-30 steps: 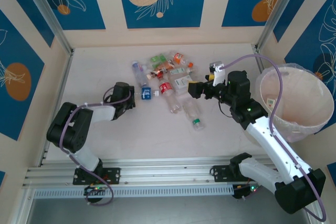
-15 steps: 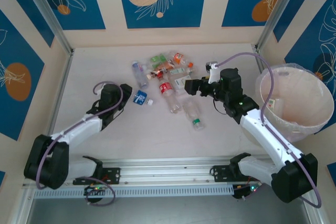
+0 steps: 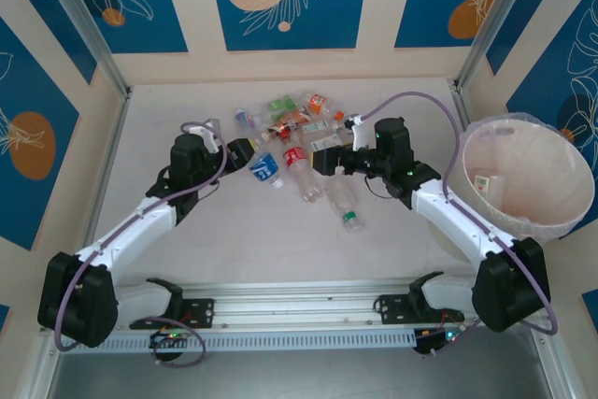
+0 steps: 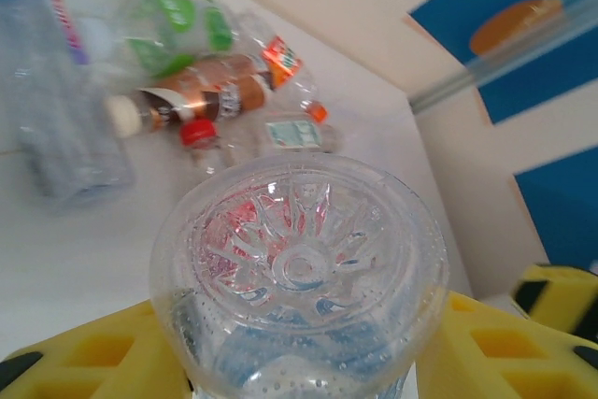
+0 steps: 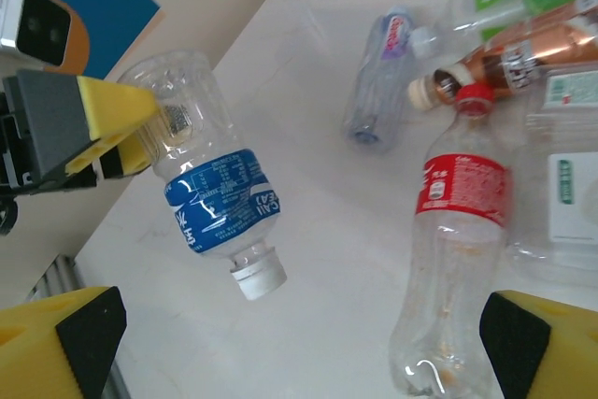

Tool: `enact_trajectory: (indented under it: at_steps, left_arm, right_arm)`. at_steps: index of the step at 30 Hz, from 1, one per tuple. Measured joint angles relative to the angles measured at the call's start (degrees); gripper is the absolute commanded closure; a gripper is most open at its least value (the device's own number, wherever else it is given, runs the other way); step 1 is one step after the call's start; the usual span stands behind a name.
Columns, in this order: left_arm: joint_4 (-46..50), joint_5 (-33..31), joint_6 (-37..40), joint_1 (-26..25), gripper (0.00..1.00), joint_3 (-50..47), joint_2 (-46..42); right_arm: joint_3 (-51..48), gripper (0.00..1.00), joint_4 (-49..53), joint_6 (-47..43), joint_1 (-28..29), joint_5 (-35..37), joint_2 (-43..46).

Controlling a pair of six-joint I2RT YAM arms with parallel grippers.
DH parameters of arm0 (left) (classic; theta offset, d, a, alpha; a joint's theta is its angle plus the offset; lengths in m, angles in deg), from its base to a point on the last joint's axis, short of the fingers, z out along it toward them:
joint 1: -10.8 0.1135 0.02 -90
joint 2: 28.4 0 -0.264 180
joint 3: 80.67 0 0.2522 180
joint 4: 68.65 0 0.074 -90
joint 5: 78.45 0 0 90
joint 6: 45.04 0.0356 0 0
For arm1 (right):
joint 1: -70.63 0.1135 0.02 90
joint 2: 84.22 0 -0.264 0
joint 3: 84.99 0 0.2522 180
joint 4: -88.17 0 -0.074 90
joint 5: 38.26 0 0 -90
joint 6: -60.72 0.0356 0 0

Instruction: Put the plastic bottles in the bin

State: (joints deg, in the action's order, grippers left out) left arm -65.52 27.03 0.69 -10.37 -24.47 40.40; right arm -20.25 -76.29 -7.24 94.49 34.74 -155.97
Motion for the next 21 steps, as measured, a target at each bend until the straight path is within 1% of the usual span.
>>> enact_trajectory:
  at_steps: [5,9,13,19,20,21]
  left_arm:
    - [-0.35,7.61,4.0,-1.2,0.46,3.87,3.52]
    - [-0.72,12.22,6.16,-2.51,0.47,7.28,5.09]
    - [-1.11,14.51,7.52,-3.78,0.47,9.84,6.21]
    - [-4.0,16.46,7.17,-4.9,0.47,10.91,8.96]
    - [-4.37,16.65,6.91,-5.05,0.47,10.91,9.44]
    - [-4.85,16.85,6.71,-5.16,0.47,10.91,9.88]
  right_arm:
    - [3.37,0.0,1.29,-2.69,1.55,-4.52,-4.04]
    - [7.69,0.0,2.73,-5.42,2.97,-6.45,-7.41]
    - [10.05,0.01,2.71,-6.25,3.91,-9.2,-10.51]
    - [11.63,0.0,1.44,-6.23,6.62,-10.29,-15.65]
    - [11.63,0.03,1.01,-6.21,6.97,-10.34,-16.11]
    - [11.63,0.08,0.37,-6.16,7.26,-10.47,-16.37]
